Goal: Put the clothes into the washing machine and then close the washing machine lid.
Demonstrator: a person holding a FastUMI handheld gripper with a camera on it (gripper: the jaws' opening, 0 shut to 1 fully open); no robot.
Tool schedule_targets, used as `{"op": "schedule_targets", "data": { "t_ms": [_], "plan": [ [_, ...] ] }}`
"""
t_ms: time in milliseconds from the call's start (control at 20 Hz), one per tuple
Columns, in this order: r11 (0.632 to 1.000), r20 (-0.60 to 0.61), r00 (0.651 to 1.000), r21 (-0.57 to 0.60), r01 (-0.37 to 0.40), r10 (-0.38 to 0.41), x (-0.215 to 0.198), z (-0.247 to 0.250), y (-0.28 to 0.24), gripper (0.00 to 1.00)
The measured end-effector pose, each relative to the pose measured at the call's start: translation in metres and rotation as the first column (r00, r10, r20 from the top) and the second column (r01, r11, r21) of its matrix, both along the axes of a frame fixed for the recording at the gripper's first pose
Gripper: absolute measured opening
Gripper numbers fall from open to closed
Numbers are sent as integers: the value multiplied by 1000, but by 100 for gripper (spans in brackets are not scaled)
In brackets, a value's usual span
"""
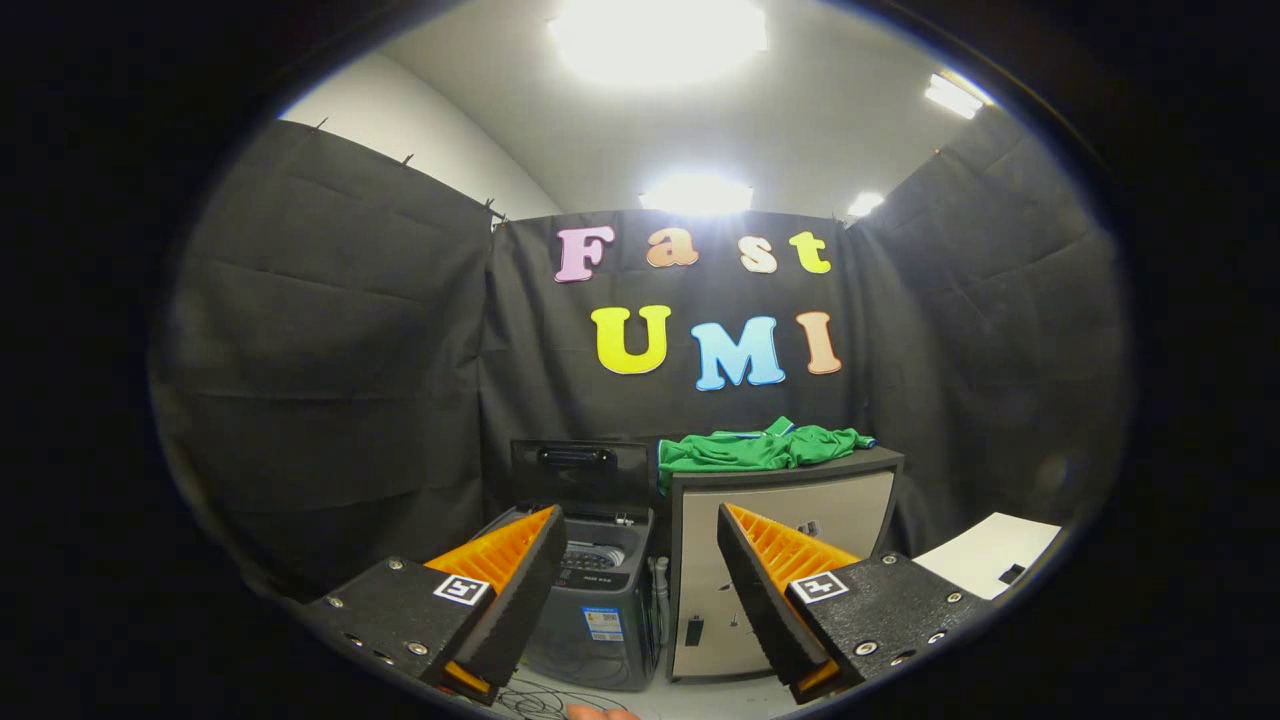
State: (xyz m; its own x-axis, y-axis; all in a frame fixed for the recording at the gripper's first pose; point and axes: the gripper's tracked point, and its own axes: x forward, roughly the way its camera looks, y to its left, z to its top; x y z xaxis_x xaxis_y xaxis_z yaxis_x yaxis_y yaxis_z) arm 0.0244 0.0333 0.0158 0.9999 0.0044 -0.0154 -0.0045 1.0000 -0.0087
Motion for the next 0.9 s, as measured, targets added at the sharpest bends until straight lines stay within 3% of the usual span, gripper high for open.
{"op": "schedule_targets", "data": {
  "t_ms": [550,900],
  "plan": [
    [967,-36,967,-29,252,-253,118,17,-76,93],
    [957,-63,955,-26,288,-289,231,40,-145,93]
  ]
}}
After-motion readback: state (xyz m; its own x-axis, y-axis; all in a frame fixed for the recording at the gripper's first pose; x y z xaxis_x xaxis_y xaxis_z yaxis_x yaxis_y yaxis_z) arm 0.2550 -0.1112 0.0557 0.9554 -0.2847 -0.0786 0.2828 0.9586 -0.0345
